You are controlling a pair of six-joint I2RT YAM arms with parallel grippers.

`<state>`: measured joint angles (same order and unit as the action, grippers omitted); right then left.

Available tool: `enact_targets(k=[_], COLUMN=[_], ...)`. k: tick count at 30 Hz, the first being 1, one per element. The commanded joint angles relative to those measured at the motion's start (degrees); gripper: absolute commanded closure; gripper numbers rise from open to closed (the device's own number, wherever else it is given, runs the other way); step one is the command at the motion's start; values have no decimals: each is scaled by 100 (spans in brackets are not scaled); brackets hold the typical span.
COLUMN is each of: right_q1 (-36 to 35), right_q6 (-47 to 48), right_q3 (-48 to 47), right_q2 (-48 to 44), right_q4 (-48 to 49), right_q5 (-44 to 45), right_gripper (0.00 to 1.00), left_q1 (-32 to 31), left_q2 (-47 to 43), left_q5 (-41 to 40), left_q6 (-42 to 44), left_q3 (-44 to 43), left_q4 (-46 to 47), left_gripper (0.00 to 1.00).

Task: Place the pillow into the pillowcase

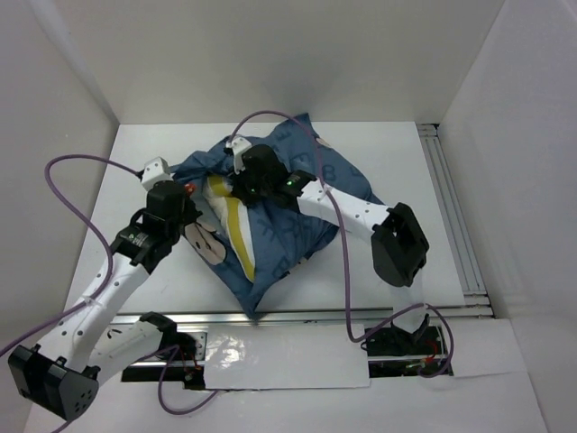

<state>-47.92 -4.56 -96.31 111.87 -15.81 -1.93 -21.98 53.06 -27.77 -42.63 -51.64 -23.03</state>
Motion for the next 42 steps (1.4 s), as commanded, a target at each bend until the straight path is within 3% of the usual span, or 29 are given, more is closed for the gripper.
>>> enact_targets(k=[1,3,5,8,11,12,16,23,25,28,32,35,37,38,39,40,41,42], right_q1=[143,143,143,90,90,29,-24,-24,-24,-24,-77,-200,-200,-200,-200,-200,-200,-200], right_q6=[490,543,631,745,693,563,306,60,60,60,313,533,535,639,640,640,640,640], right_q3=[489,491,-201,-730,-1248,-1450,-2592,-2849,-2736,-2516,-2076,-1734,-1462,-1287,-1285,-1093,-1004,-925], right_q2=[369,815,1343,2232,2900,3241,3962,4237,4316,4177,3913,3755,3526,3334,3219,3096,2964,2684], right_q4=[-223,-124,-640,-853,-1010,-1098,-1704,-1951,-1952,-1742,-1451,-1074,-741,-539,-537,-293,-186,-90], right_q5=[247,246,369,642,887,1123,1880,2320,2242,2022,1541,1004,196,-398,-656,-859,-1035,-1220], right_gripper=[100,100,100,100,100,100,100,100,100,100,100,100,100,92,92,85,68,58], left_q1=[378,605,659,660,660,660,607,493,493,493,493,493,493,493,493,493,493,493], left_q2=[-147,73,135,135,3,-58,-59,319,371,608,907,1118,1180,1181,1181,1181,1181,1181], left_q5=[-563,39,568,624,1193,1726,2600,2496,2313,1681,1704,1705,1705,1592,1590,1529,1477,1476], left_q6=[273,377,545,668,1151,1256,1109,1099,1370,1441,1564,1416,1214,1092,1029,951,880,792], left_q3=[-733,-847,-910,-962,-1296,-1348,-1349,-2112,-2489,-3191,-3502,-3292,-2915,-2661,-2537,-2422,-2308,-2089], left_q4=[132,227,377,633,633,685,546,-351,-430,-667,-861,-861,-914,-914,-914,-966,-967,-967], left_gripper=[100,100,100,100,100,100,100,99,81,73,67,77,85,85,85,84,82,79])
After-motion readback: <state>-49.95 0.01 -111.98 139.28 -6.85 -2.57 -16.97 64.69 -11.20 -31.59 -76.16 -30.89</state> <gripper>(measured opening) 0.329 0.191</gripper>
